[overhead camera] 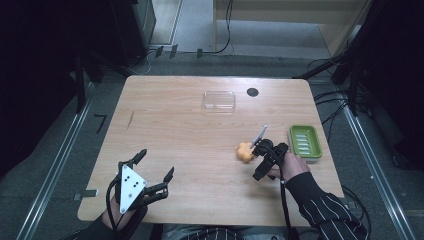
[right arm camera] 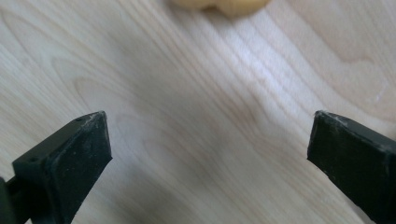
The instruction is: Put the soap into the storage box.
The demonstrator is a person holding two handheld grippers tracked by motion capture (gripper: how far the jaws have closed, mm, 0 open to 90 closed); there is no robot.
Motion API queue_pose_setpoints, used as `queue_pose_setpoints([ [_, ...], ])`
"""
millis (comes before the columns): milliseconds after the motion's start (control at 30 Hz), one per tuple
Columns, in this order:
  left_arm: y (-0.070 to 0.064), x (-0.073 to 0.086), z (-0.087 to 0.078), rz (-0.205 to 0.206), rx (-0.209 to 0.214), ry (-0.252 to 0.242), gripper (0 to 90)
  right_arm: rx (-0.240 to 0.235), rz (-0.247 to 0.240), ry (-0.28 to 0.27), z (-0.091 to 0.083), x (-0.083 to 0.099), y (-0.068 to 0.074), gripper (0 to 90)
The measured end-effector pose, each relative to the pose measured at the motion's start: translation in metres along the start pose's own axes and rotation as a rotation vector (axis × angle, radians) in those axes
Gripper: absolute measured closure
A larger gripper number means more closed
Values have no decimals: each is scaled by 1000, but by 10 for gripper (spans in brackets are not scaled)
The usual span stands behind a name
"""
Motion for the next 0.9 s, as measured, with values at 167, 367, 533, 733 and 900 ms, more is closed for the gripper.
queue_pose_setpoints([
  [167, 0, 0, -1, -2, 0, 1, 135, -7, 5, -11, 0, -10, 0, 0],
  [367, 0, 0, -1, -3, 0, -1, 135, -25, 14, -30, 0, -21, 0, 0],
  [533, 0, 0, -1, -2, 0, 0, 135, -35, 21, -41, 2, -33, 0, 0],
  [733, 1, 1, -1, -3, -1, -1, 135, -50, 41, -30, 6, -44, -4, 0],
  [900, 1, 1, -1, -2, 0, -2, 135, -44, 51, -35, 9, -50, -6, 10],
])
Point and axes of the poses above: each handheld gripper's, and its own axes: z roughly forward along the jaws, x roughly out of its underside, y roughly to its left, the point moved 1 cm from there along z, roughly forward along the jaws, and after that the axes turned 3 degrees about z, right-handed, at the moved point
